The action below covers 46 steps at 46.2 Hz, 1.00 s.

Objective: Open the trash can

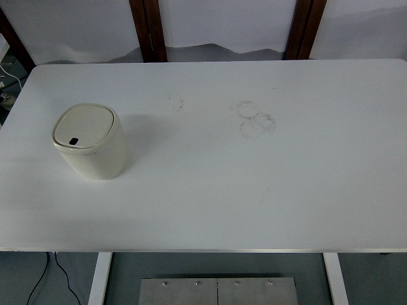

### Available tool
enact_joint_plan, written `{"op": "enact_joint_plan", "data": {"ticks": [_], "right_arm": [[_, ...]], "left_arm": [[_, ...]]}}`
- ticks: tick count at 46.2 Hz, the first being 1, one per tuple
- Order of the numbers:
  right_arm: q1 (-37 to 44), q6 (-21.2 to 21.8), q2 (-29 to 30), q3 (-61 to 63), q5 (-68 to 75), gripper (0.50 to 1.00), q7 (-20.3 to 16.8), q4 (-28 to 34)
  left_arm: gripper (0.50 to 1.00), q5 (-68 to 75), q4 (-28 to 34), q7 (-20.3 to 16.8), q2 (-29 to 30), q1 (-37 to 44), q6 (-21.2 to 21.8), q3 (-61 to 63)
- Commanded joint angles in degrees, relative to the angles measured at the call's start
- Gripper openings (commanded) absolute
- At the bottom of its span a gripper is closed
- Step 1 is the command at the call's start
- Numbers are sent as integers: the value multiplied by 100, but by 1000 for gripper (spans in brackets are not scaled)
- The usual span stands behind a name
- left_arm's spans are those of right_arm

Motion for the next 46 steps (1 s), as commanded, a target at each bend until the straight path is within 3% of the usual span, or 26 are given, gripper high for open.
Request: {"op": "enact_joint_plan", "data": {"ticks": [1, 46], "right_arm": [[0, -3, 0, 0, 1, 995, 2, 0], [0, -2, 0, 0, 1, 995, 2, 0]], "left_arm": [[1000, 0, 0, 0, -1, 0, 0, 1], [1000, 9, 0, 0, -28, 79, 0, 1]]}}
